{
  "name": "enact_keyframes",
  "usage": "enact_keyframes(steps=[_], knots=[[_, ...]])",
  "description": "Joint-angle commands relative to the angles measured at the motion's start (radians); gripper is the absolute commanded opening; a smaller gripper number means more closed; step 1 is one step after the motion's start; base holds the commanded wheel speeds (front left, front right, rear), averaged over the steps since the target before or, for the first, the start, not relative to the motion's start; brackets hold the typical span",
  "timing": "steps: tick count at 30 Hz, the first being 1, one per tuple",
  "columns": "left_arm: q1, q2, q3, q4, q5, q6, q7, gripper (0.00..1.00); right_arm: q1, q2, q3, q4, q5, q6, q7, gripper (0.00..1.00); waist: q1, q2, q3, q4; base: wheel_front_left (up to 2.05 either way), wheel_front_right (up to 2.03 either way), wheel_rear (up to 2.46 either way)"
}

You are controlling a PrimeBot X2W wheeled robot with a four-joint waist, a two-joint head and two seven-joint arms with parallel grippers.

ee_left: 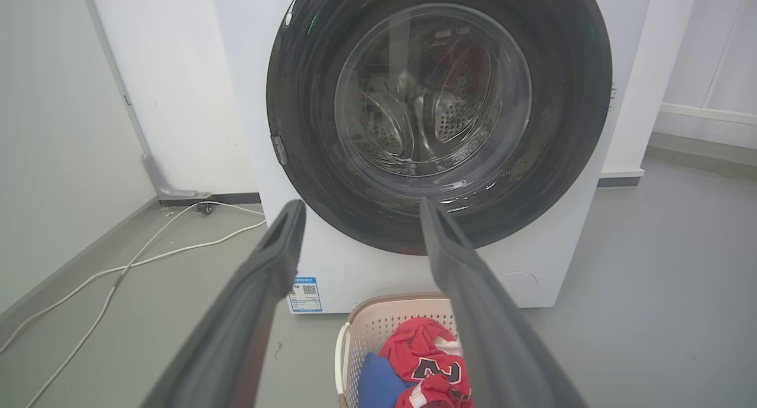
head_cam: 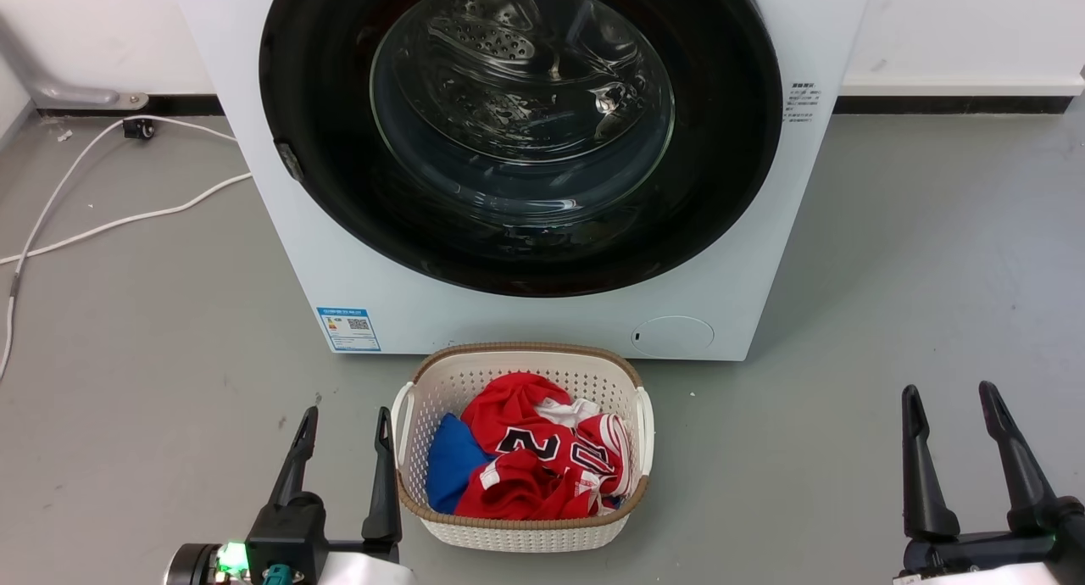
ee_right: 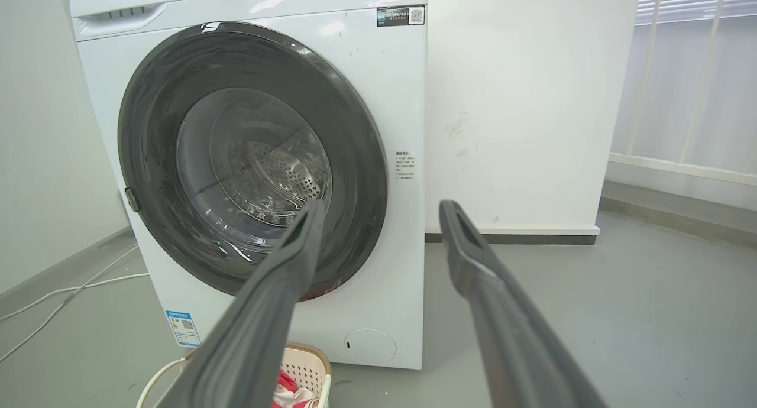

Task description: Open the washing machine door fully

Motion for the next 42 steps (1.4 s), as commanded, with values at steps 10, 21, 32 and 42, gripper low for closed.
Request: enact_keyframes(steps=[10,21,32,42], knots=[[0.014,-0.008,0.02,0.02,-0.016,-0.013,-0.005,1.0,0.01,0.003,0.005,0.023,0.023,0.0,-0.003,1.0,0.0,0.0,-0.002,-0.001,0.0,0.0,0.0],[0.014,-0.012,0.029,0.036,-0.012,-0.021,-0.005,1.0,0.012,0.003,0.01,0.037,0.02,0.0,-0.003,1.0,0.0,0.0,-0.001,0.0,0.0,0.0,0.0],[0.014,-0.014,0.03,0.039,-0.014,-0.02,-0.005,1.0,0.012,0.003,0.022,0.047,0.072,0.0,-0.003,0.0,0.0,0.0,-0.001,0.001,0.0,0.0,0.0],[0.015,-0.014,0.027,0.041,-0.022,-0.018,-0.005,1.0,-0.004,0.003,0.04,0.094,0.796,0.0,-0.003,0.0,0.0,0.0,0.0,0.002,0.0,0.0,0.0]])
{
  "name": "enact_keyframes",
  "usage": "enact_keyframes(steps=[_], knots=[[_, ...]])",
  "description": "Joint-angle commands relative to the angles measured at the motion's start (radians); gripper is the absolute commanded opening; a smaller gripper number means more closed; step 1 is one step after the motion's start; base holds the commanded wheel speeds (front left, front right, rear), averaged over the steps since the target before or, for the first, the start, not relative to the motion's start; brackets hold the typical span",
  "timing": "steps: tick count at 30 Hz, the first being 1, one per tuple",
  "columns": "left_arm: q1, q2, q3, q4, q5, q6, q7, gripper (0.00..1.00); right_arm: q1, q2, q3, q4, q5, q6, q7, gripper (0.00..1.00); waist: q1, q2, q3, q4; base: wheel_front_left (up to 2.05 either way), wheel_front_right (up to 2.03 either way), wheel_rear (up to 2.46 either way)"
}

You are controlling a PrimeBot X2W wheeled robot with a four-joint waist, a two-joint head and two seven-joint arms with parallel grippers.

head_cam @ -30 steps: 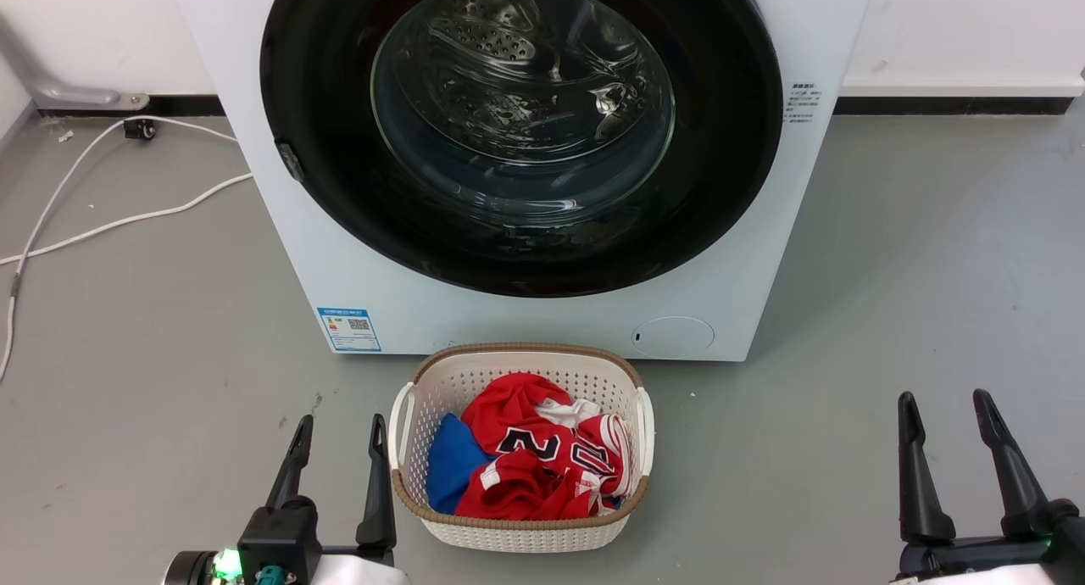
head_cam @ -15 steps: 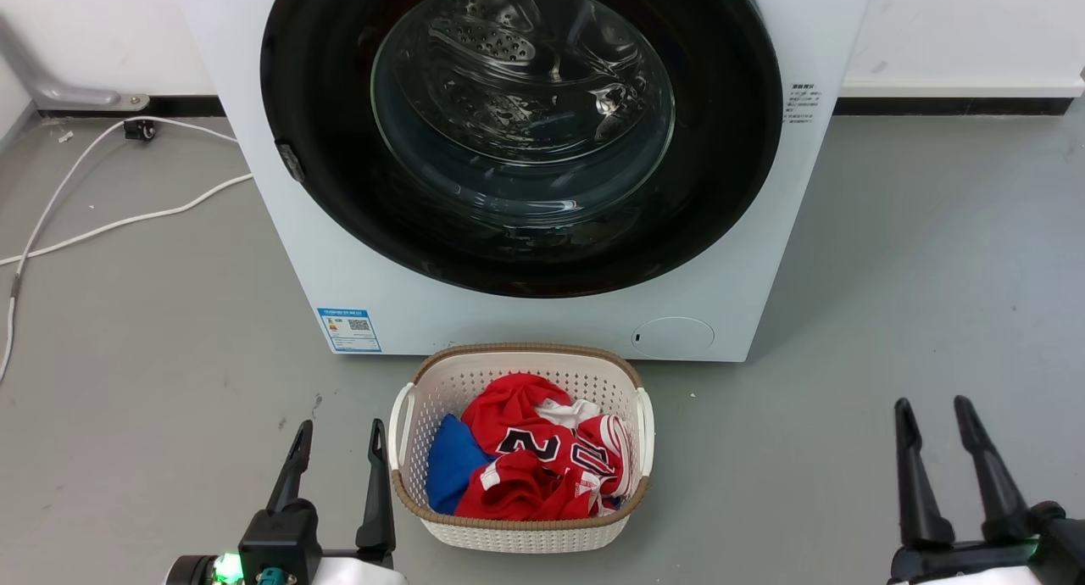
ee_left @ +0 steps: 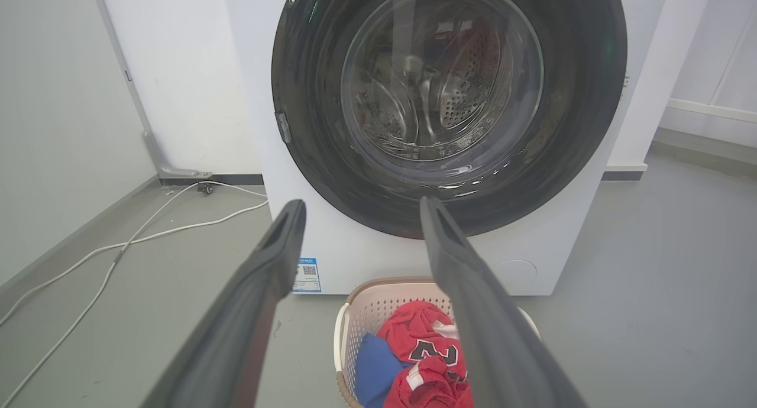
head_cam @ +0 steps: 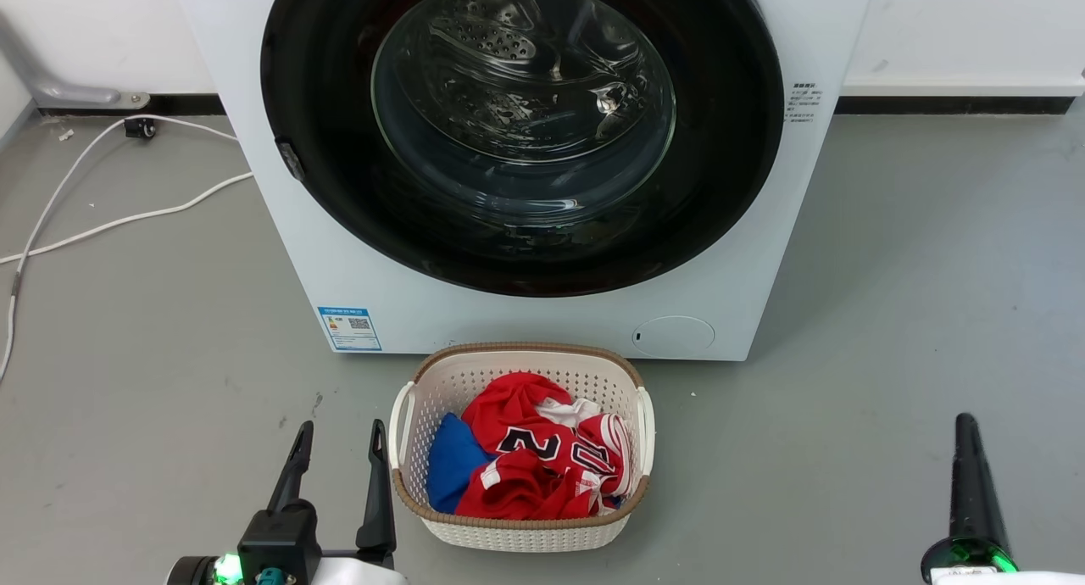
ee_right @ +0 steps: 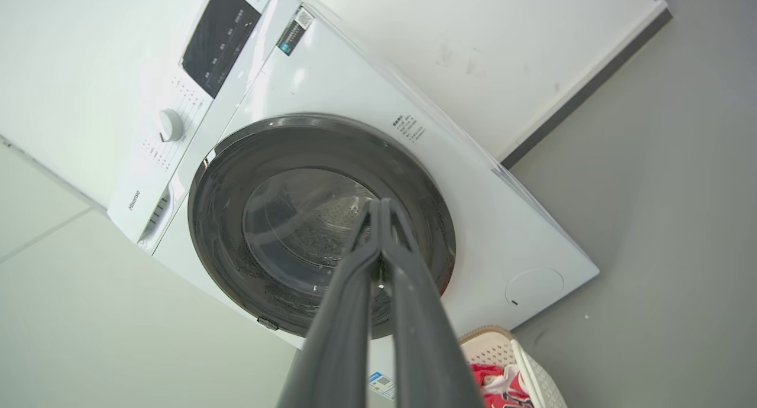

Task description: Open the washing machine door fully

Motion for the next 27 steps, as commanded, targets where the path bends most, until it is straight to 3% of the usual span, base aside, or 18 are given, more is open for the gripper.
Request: enact_keyframes(steps=[1,8,10,13,19,27], knots=[[0.01,-0.002,-0.001,0.002,-0.005,0.0,-0.003,1.0,-0.003,0.002,0.024,0.022,0.137,0.0,-0.002,0.0,0.0,0.0,-0.001,0.001,0.0,0.0,0.0],[0.011,-0.002,-0.005,0.001,-0.009,0.0,-0.003,1.0,-0.017,0.002,0.085,0.048,0.612,0.0,-0.002,0.0,0.0,0.0,0.0,0.001,0.0,0.0,0.0],[0.01,-0.002,-0.005,0.001,-0.009,0.0,-0.003,1.0,-0.017,0.002,0.093,0.039,0.658,0.0,-0.002,0.0,0.0,0.0,0.0,0.002,0.0,0.0,0.0],[0.009,-0.002,-0.006,0.002,-0.009,0.001,-0.003,1.0,-0.004,0.001,0.105,-0.011,0.822,0.0,0.023,0.0,0.0,0.0,0.001,0.003,0.0,0.0,0.0],[0.003,-0.002,-0.005,0.002,-0.006,-0.001,-0.003,1.0,0.027,0.001,0.05,-0.056,0.95,0.0,0.162,0.0,0.0,0.0,0.002,0.006,0.0,0.0,0.0],[0.003,-0.002,-0.001,0.001,-0.001,-0.001,-0.003,1.0,0.046,0.002,0.027,-0.053,0.92,0.0,0.248,0.0,0.0,0.0,0.002,0.008,0.0,0.0,0.0]])
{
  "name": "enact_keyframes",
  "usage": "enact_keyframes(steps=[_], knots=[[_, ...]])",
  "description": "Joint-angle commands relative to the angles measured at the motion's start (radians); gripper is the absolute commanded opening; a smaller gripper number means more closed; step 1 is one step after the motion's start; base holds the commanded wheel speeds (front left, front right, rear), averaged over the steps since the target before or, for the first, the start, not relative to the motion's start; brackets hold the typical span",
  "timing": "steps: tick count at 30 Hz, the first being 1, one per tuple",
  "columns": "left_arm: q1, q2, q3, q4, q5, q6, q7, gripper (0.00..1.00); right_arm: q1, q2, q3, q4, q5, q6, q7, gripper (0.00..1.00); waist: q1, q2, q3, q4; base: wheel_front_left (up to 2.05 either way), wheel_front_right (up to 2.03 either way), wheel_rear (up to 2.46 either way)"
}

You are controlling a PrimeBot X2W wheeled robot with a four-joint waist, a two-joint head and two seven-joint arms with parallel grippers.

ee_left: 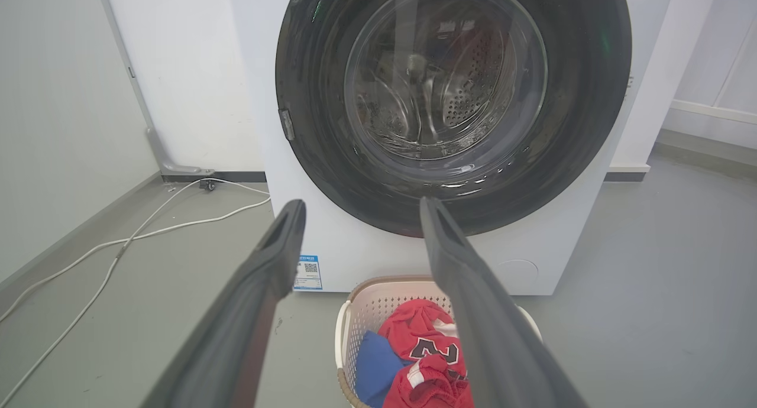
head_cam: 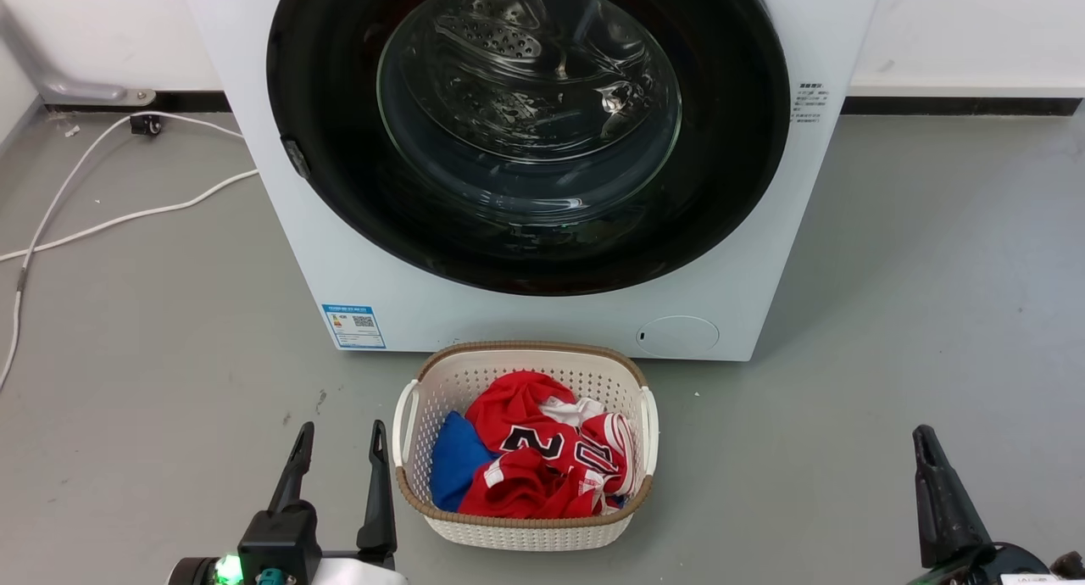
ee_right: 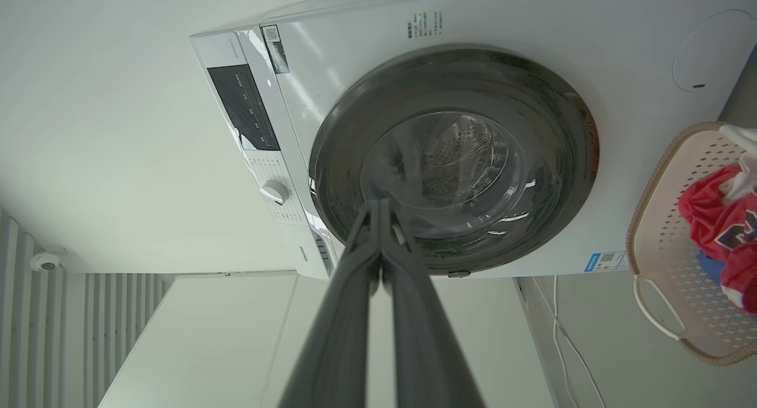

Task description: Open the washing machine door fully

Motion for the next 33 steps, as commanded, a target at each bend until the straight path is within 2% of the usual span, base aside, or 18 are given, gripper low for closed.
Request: enact_keyframes(steps=[1,13,18,21,27,33], knots=[[0.001,-0.002,0.001,0.0,0.006,-0.002,-0.003,1.0,0.005,0.001,0.001,0.0,-0.005,0.0,0.003,0.0,0.0,0.0,0.001,0.0,0.0,0.0,0.0],[-0.009,-0.002,0.003,-0.009,0.013,-0.002,-0.003,1.0,-0.023,0.001,-0.005,0.014,-0.026,0.0,-0.005,0.0,0.0,0.0,0.017,0.005,0.0,0.0,0.0],[-0.035,-0.002,0.005,-0.018,0.018,-0.004,-0.003,1.0,-0.091,-0.003,-0.073,0.032,-0.033,0.0,0.013,0.0,0.0,0.0,0.054,0.013,0.0,0.0,0.0],[-0.064,-0.002,0.001,-0.023,0.023,-0.006,-0.003,1.0,-0.173,-0.021,-0.148,0.063,-0.011,0.0,0.022,0.0,0.0,0.0,0.091,0.023,0.0,0.0,0.0],[-0.142,-0.002,-0.005,-0.035,0.035,-0.023,-0.003,1.0,-0.379,-0.107,-0.265,0.157,0.012,0.0,0.069,0.0,0.0,0.0,0.187,0.048,0.0,0.0,0.0],[-0.206,-0.002,0.004,-0.048,0.046,-0.036,-0.003,1.0,-0.568,-0.211,-0.289,0.257,0.008,0.0,0.14,0.0,0.0,0.0,0.27,0.069,0.0,0.0,0.0]])
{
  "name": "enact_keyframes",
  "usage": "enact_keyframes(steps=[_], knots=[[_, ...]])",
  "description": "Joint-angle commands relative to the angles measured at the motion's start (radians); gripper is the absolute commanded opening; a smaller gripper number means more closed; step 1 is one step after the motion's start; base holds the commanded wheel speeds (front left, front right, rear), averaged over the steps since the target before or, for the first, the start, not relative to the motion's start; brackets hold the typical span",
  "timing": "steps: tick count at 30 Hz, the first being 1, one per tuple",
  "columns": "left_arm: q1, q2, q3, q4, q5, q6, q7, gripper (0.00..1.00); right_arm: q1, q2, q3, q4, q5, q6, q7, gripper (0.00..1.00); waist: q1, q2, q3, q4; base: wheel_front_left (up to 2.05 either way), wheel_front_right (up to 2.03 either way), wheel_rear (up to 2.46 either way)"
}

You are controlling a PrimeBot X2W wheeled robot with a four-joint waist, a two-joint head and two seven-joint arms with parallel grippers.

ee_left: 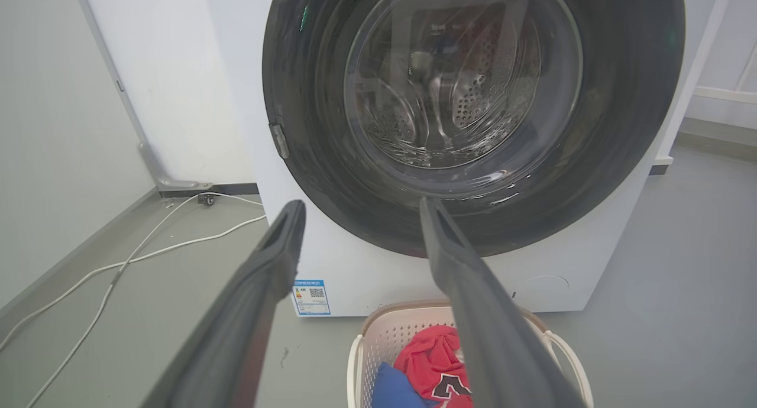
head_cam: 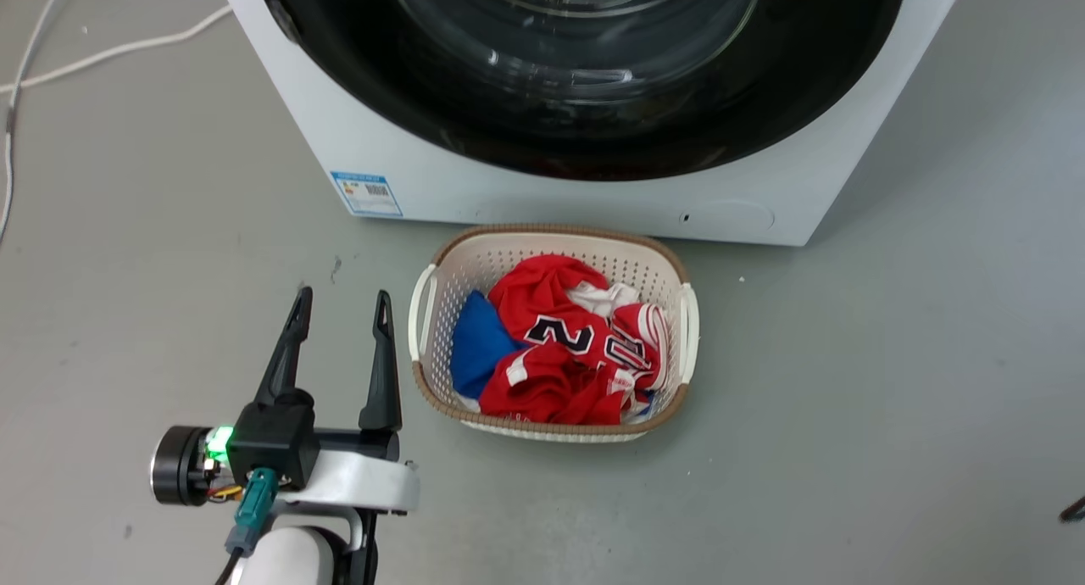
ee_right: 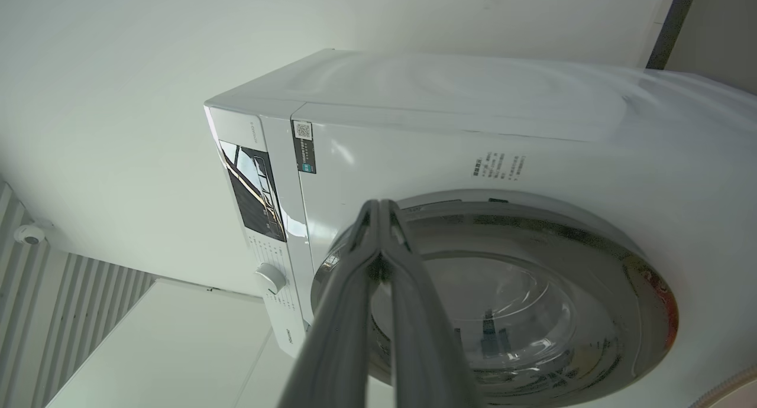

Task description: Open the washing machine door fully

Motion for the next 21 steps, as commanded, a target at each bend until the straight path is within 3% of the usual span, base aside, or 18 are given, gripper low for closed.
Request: enact_keyframes(steps=[1,11,21], knots=[[-0.023,-0.002,0.001,-0.007,0.004,-0.001,-0.002,1.0,-0.052,-0.032,0.004,0.029,-0.005,0.0,0.022,0.0,-0.0002,0.0,0.048,0.021,0.0,0.0,0.0],[-0.086,-0.002,-0.024,-0.023,-0.027,0.02,-0.002,1.0,-0.376,-0.191,0.11,0.263,-0.02,0.0,0.142,0.0,-0.0002,0.0,0.18,0.052,0.0,0.0,0.0],[-0.144,-0.002,-0.038,-0.031,-0.028,0.018,-0.002,1.0,-0.671,-0.247,0.276,0.451,-0.063,0.0,0.245,0.0,-0.0002,0.0,0.274,0.072,0.0,0.0,0.0]])
